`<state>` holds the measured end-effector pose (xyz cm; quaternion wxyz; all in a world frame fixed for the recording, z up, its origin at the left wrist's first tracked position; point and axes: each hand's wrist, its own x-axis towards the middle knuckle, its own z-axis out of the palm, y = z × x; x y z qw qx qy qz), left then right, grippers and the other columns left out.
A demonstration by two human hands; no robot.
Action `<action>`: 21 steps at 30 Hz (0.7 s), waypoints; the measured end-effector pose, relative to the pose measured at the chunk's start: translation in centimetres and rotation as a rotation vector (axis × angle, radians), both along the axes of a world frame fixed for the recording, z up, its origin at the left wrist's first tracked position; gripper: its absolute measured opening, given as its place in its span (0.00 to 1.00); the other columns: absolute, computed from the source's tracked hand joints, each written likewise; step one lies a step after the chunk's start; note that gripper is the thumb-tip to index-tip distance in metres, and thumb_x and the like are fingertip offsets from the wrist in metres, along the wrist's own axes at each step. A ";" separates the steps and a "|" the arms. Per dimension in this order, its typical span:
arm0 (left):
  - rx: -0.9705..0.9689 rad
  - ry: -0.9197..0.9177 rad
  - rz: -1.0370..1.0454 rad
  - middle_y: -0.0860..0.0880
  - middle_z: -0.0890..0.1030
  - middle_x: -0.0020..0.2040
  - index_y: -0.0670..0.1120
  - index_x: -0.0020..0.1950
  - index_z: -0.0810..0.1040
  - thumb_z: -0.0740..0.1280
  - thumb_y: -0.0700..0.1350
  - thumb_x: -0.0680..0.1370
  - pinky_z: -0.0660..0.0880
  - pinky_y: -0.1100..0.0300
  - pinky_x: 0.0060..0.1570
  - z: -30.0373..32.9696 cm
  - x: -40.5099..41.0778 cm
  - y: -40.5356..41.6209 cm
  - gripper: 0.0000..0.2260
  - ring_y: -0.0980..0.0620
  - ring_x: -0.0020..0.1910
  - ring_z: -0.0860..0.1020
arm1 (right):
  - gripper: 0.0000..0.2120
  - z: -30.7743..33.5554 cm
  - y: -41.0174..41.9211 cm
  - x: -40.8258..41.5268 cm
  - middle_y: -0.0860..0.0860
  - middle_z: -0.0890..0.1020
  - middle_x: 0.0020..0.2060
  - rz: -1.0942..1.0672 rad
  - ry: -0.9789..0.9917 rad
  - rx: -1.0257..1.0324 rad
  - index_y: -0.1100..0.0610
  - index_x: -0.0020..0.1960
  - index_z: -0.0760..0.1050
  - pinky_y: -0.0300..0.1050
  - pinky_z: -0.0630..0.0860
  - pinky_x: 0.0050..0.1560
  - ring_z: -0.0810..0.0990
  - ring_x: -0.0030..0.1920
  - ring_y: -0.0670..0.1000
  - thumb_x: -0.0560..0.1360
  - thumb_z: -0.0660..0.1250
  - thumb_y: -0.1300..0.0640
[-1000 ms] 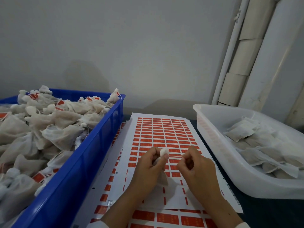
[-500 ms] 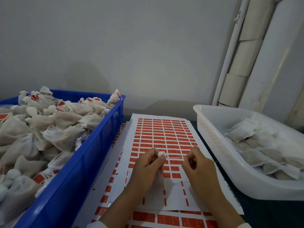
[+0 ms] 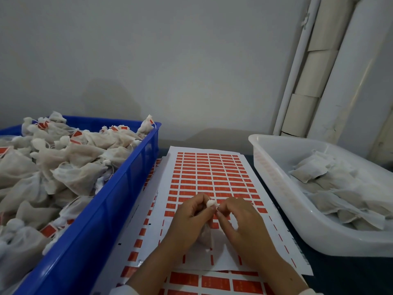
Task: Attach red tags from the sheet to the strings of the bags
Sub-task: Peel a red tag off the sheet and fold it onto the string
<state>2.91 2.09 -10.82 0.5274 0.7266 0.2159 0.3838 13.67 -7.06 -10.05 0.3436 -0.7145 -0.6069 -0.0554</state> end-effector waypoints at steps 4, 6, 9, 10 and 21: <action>0.010 -0.005 -0.010 0.52 0.81 0.38 0.49 0.43 0.77 0.65 0.44 0.77 0.76 0.69 0.41 0.0 0.0 -0.1 0.03 0.56 0.39 0.80 | 0.06 0.2 -0.1 -0.2 0.35 0.70 0.38 0.015 0.095 0.020 0.47 0.44 0.71 0.28 0.65 0.48 0.70 0.38 0.37 0.76 0.58 0.47; 0.029 0.003 -0.006 0.50 0.81 0.38 0.48 0.42 0.77 0.65 0.45 0.76 0.77 0.69 0.41 0.0 0.0 -0.2 0.04 0.55 0.39 0.80 | 0.06 0.2 0.0 -0.4 0.34 0.69 0.34 0.009 0.152 0.036 0.47 0.40 0.68 0.28 0.66 0.44 0.71 0.36 0.40 0.76 0.60 0.51; 0.055 0.022 -0.003 0.52 0.81 0.36 0.49 0.41 0.77 0.65 0.44 0.76 0.76 0.71 0.39 0.2 -0.1 -0.3 0.05 0.57 0.37 0.79 | 0.15 0.2 0.3 -0.6 0.37 0.70 0.30 -0.033 0.202 0.062 0.43 0.34 0.64 0.29 0.65 0.40 0.71 0.32 0.42 0.76 0.64 0.57; 0.060 0.029 -0.003 0.54 0.81 0.34 0.49 0.40 0.77 0.65 0.44 0.76 0.75 0.72 0.38 0.3 -0.2 -0.2 0.06 0.58 0.36 0.79 | 0.17 0.2 0.4 -0.7 0.37 0.69 0.30 -0.045 0.205 0.071 0.43 0.33 0.63 0.28 0.65 0.39 0.70 0.32 0.43 0.76 0.64 0.57; 0.089 0.174 0.150 0.55 0.74 0.33 0.51 0.37 0.69 0.58 0.48 0.80 0.71 0.68 0.36 1.3 -1.6 0.6 0.11 0.57 0.33 0.73 | 0.04 -0.1 0.5 0.1 0.39 0.77 0.41 0.047 0.288 -0.016 0.44 0.44 0.69 0.28 0.71 0.45 0.76 0.43 0.41 0.77 0.61 0.51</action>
